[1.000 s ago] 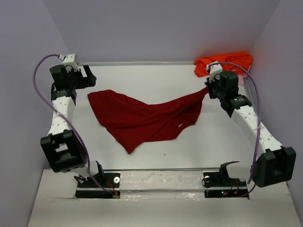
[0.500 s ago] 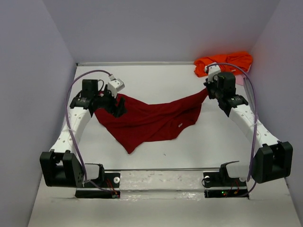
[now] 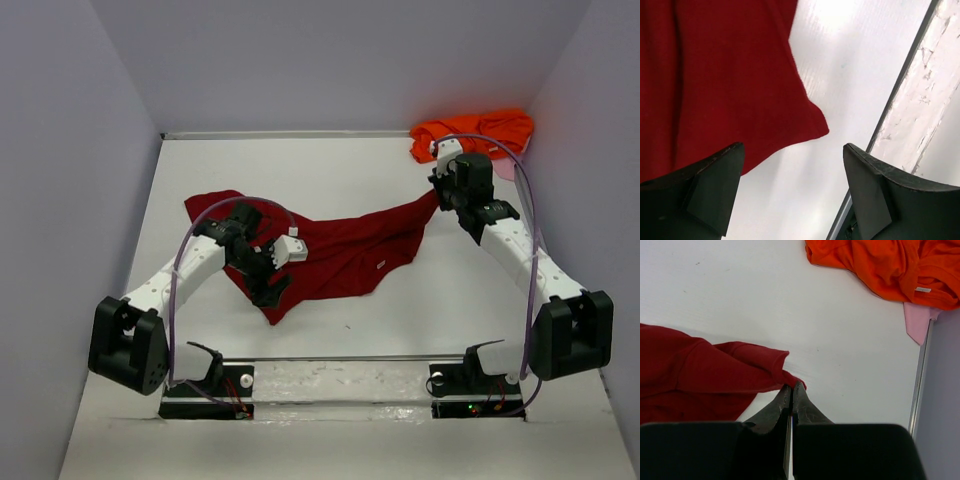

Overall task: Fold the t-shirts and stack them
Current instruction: Flatten out the crumpled T-shirt at the center of the board.

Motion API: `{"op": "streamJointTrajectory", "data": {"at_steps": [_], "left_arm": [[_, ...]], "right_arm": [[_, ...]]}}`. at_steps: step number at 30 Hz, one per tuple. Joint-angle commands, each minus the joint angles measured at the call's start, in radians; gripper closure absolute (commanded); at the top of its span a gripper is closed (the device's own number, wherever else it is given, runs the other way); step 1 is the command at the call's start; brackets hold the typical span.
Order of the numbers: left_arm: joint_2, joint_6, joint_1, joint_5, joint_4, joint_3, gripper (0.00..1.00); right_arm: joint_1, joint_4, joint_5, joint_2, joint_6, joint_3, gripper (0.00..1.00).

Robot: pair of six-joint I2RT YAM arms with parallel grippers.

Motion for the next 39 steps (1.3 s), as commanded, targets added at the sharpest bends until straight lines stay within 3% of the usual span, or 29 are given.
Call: {"op": "streamJointTrajectory", "data": {"at_steps": [1, 9, 13, 24, 31, 39], "left_arm": [[-0.019, 0.003, -0.075, -0.056, -0.070, -0.001, 0.11], [0.057, -0.102, -0.260, -0.263, 0.048, -0.082, 0.13], [0.082, -0.113, -0.279, -0.266, 0.061, -0.082, 0.18], [0.140, -0.170, -0.346, -0.390, 0.142, -0.078, 0.17], [0.211, -0.204, -0.414, -0.397, 0.162, -0.085, 0.18], [0.241, -0.218, -0.439, -0.435, 0.143, -0.067, 0.35]], "right_arm": [[-0.006, 0.052, 0.023, 0.002, -0.005, 0.012, 1.00], [-0.006, 0.052, 0.023, -0.007, -0.001, 0.010, 1.00], [-0.006, 0.052, 0.023, -0.004, 0.000, 0.012, 1.00], [-0.006, 0.052, 0.019, -0.006, 0.002, 0.012, 1.00], [-0.016, 0.052, 0.011, -0.012, 0.002, 0.009, 1.00], [-0.016, 0.050, 0.003, -0.009, -0.001, 0.007, 1.00]]}}
